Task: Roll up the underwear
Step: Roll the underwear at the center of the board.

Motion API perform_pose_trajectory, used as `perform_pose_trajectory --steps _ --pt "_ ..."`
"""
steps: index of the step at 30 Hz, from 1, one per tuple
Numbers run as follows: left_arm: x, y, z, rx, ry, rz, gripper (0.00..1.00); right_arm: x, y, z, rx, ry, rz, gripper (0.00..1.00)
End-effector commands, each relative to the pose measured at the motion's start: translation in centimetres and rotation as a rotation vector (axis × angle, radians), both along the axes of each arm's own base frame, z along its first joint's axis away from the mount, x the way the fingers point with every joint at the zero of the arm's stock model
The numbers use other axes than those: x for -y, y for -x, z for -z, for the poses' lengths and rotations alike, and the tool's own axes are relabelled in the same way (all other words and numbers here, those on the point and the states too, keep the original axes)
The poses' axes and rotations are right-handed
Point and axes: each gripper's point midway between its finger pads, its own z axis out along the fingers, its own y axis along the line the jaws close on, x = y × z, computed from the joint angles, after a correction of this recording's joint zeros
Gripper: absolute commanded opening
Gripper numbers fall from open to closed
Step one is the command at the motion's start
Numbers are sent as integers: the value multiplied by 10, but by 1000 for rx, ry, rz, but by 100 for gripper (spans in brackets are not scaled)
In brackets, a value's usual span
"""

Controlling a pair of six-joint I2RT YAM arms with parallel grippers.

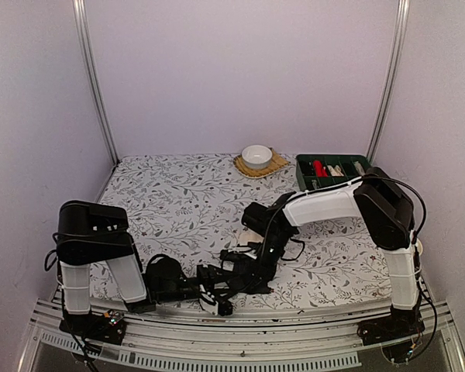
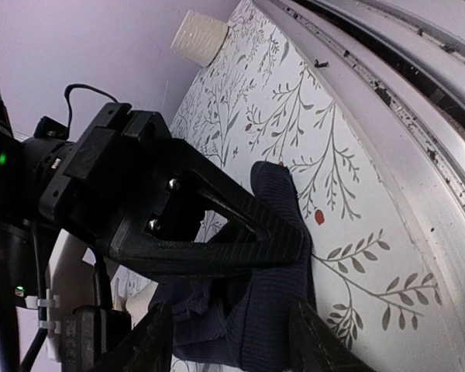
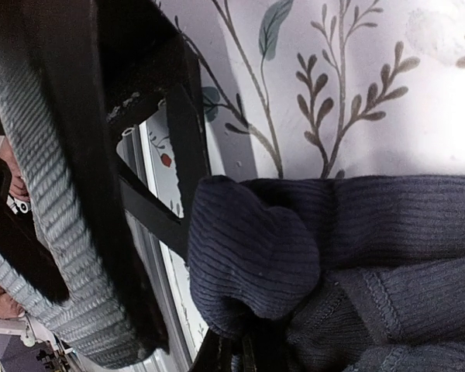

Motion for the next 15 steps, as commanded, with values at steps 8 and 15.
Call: perform_pose_trajectory --steps 8,15 --pt "-32 15 89 -107 -332 16 50 3 -8 -4 57 25 6 4" --pt "-36 23 101 -131 -388 54 57 6 -21 -7 91 29 32 4"
